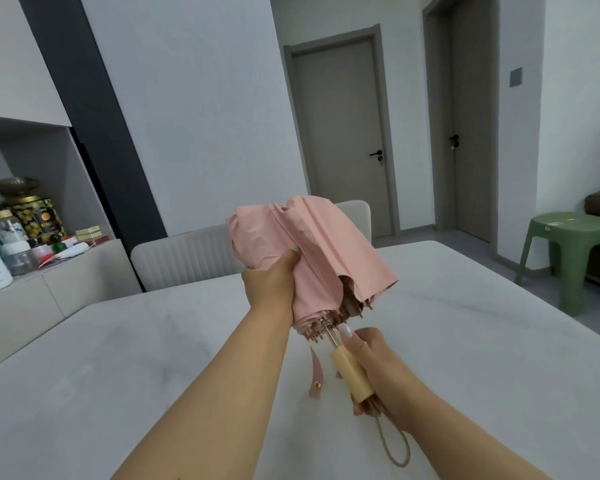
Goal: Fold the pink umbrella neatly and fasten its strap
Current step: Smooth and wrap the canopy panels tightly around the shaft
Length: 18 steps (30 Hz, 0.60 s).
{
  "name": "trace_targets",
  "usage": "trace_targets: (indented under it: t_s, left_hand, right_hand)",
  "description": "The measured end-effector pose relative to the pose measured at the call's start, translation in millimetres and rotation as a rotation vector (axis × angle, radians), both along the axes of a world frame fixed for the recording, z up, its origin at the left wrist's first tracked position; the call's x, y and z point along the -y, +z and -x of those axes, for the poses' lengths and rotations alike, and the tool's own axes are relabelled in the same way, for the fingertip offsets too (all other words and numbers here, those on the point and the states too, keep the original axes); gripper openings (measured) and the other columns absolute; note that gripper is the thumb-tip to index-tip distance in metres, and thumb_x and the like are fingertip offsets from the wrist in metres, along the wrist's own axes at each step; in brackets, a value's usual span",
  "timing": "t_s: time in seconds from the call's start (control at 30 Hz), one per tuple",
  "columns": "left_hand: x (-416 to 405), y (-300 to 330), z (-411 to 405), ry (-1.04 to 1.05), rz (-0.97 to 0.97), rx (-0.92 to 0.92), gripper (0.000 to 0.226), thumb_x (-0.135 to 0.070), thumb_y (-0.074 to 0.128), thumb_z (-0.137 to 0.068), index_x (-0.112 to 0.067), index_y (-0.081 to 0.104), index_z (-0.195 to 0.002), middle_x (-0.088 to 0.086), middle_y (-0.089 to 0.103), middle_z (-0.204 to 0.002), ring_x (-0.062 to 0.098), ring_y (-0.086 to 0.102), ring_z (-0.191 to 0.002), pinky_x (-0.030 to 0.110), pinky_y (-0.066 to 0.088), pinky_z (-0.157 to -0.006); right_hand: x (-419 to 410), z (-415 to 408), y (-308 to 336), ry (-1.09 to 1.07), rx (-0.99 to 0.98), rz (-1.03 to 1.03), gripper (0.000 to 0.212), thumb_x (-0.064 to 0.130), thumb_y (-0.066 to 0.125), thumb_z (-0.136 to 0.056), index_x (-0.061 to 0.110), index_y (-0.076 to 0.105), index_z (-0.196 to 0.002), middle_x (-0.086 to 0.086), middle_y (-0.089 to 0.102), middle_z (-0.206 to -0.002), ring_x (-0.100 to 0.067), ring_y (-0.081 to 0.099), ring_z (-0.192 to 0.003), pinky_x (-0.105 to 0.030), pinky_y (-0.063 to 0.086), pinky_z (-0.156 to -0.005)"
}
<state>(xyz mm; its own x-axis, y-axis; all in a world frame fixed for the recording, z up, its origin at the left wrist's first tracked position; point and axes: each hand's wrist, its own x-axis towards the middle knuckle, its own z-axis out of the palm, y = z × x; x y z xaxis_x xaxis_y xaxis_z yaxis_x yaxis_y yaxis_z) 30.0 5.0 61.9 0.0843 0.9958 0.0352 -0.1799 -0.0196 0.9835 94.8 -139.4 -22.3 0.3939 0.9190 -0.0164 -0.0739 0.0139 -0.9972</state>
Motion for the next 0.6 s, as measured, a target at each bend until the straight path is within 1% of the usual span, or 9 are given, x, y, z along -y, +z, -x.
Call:
trace_targets:
  t_s: [0.07,0.2,0.27,0.33,0.37,0.43,0.5,0.53,0.6]
  left_hand:
    - [5,-7,-1,-0.025,0.004,0.000,0.093,-0.043,0.080,-0.041,-0.008,0.053,-0.122,0.009,0.065,-0.113,0.030,0.066,-0.096,0.046,0.056,-0.088]
    - [25,-26,-10,-0.095,0.009,-0.030,0.077,-0.038,0.080,-0.050,-0.007,0.053,-0.115,0.010,0.067,-0.107,0.030,0.067,-0.091,0.046,0.057,-0.085]
    - [26,-30,-14,-0.089,-0.015,-0.031,0.076,-0.038,0.079,-0.052,-0.009,0.051,-0.116,0.008,0.065,-0.108,0.028,0.066,-0.092,0.045,0.057,-0.085]
    - [27,-30,-17,-0.074,-0.037,-0.036,0.077,-0.038,0.080,-0.055,-0.011,0.048,-0.120,0.005,0.063,-0.109,0.026,0.065,-0.094,0.044,0.055,-0.086]
    - [29,-30,-19,-0.074,-0.046,-0.034,0.078,-0.039,0.080,-0.054,-0.012,0.048,-0.120,0.004,0.063,-0.109,0.025,0.065,-0.095,0.044,0.055,-0.087]
    - [32,-32,-20,-0.100,-0.059,-0.026,0.084,-0.045,0.080,-0.045,-0.012,0.053,-0.118,0.005,0.066,-0.109,0.025,0.067,-0.094,0.044,0.056,-0.086]
    - [34,-34,-21,-0.118,-0.057,-0.016,0.087,-0.050,0.080,-0.043,-0.012,0.055,-0.117,0.006,0.068,-0.110,0.025,0.068,-0.094,0.045,0.057,-0.086]
    - [33,-36,-20,-0.126,-0.045,-0.016,0.087,-0.051,0.080,-0.044,-0.012,0.056,-0.117,0.006,0.068,-0.110,0.025,0.068,-0.095,0.045,0.057,-0.086]
    - [31,-39,-17,-0.144,-0.019,-0.009,0.086,-0.052,0.081,-0.048,-0.012,0.055,-0.119,0.007,0.068,-0.111,0.026,0.069,-0.096,0.046,0.057,-0.086]
  right_hand:
    - [-2,3,-1,-0.088,0.012,-0.017,0.084,0.071,0.057,-0.055,0.023,0.039,-0.121,-0.010,0.057,-0.100,-0.020,0.059,-0.050,-0.028,0.048,-0.040]
    - [-2,2,-2,-0.215,-0.016,-0.111,0.073,0.051,0.072,-0.071,0.030,0.039,-0.132,0.001,0.057,-0.111,-0.027,0.064,-0.088,-0.033,0.053,-0.040]
    - [0,1,-1,-0.165,-0.091,-0.051,0.066,0.046,0.073,-0.075,0.028,0.040,-0.129,0.001,0.057,-0.108,-0.022,0.065,-0.075,-0.043,0.058,-0.050]
    - [1,-1,0,-0.035,-0.262,0.043,0.069,0.054,0.072,-0.069,0.017,0.047,-0.122,-0.011,0.058,-0.103,-0.024,0.060,-0.053,-0.045,0.060,-0.057]
    - [2,-2,1,0.034,-0.328,0.073,0.074,0.058,0.070,-0.064,0.011,0.050,-0.118,-0.016,0.060,-0.101,-0.025,0.057,-0.048,-0.039,0.058,-0.052]
    - [4,-4,1,0.123,-0.353,0.093,0.080,0.063,0.066,-0.061,0.004,0.056,-0.113,-0.021,0.068,-0.100,-0.021,0.053,-0.044,-0.025,0.045,-0.039]
    - [6,-6,1,0.159,-0.324,0.058,0.074,0.063,0.062,-0.066,0.003,0.060,-0.109,-0.019,0.073,-0.102,-0.016,0.046,-0.041,-0.022,0.038,-0.036]
    - [7,-7,1,0.160,-0.301,0.028,0.069,0.061,0.062,-0.069,0.003,0.061,-0.108,-0.018,0.074,-0.098,-0.016,0.045,-0.040,-0.022,0.038,-0.036]
    - [8,-10,1,0.144,-0.244,-0.028,0.064,0.055,0.063,-0.074,0.001,0.058,-0.107,-0.012,0.073,-0.073,-0.015,0.045,-0.037,-0.022,0.039,-0.035]
